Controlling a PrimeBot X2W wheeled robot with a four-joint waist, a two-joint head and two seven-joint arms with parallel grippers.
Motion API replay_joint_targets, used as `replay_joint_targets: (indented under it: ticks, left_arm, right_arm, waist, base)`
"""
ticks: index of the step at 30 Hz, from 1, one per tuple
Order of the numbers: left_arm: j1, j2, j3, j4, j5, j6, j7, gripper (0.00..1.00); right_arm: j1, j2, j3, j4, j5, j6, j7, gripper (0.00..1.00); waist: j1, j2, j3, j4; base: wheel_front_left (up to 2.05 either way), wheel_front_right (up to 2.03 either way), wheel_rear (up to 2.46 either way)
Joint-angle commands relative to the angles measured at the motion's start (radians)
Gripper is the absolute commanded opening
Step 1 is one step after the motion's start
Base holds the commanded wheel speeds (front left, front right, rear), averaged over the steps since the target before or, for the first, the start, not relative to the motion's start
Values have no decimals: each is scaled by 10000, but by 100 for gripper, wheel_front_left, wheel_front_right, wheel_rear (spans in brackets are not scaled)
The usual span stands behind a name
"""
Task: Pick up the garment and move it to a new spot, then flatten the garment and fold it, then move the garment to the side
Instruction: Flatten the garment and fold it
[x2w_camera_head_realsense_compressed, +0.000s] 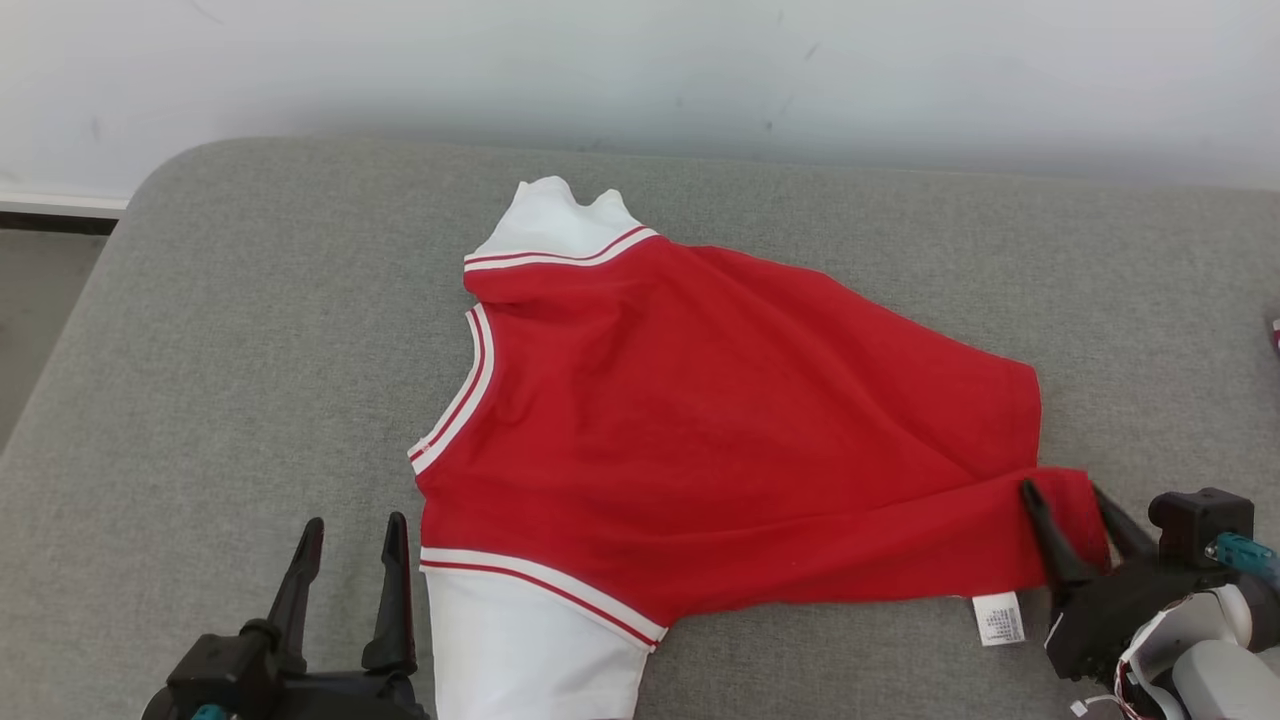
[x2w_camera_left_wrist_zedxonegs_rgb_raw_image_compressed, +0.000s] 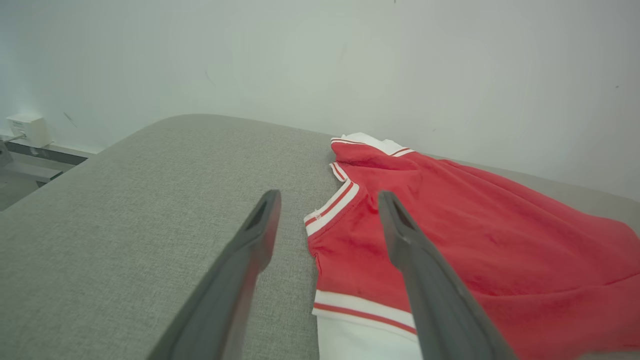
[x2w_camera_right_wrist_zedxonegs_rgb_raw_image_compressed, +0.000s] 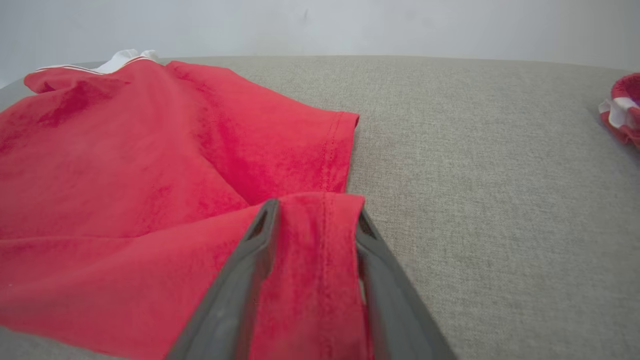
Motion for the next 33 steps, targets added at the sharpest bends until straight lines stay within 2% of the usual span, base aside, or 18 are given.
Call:
replay_joint_targets:
  ticks: [1, 5, 10, 15, 21, 26, 33]
  left_arm:
    - [-33, 0, 39, 12, 57, 27, -2, 100]
    - [185, 0, 163, 23, 82, 40, -2, 100]
    - [335, -1, 535, -79, 226, -6, -2, 100]
    - [488, 1, 798, -261, 368, -12, -1, 100]
    - [646, -1, 1068, -522, 464, -72, -2, 100]
    - [859, -1, 1230, -672, 575, -116, -2, 100]
    - [1261, 1, 1414, -867, 840, -275, -2, 100]
  right_arm:
    - [-107, 13, 47, 156, 89, -28, -210, 100]
    - [-234, -91, 336, 619, -29, -28, -1014, 100]
    - [114, -67, -17, 275, -173, -28, -1620, 100]
    - [877, 190, -1112, -1153, -571, -28, -1679, 100]
    - [2230, 852, -2279, -3268, -1308, -28, -1683, 100]
    - [3131, 1456, -2682, -4591, -1835, -28, -1685, 100]
    - [3897, 1929, -2686, -5406, -2206, -28, -1684, 100]
  waist:
    - [0, 0, -35, -26]
    - [0, 0, -181, -248]
    - [0, 0, -440, -753]
    - [0, 0, -627, -1127]
    - [0, 0, -749, -1431]
    - [0, 0, -909, -1598]
    - [0, 0, -1114, -1643]
  base:
    - [0, 0, 0]
    - [0, 0, 0]
    - [0, 0, 0]
    - [0, 0, 0]
    - [0, 0, 0]
    - [0, 0, 0]
    - [0, 0, 0]
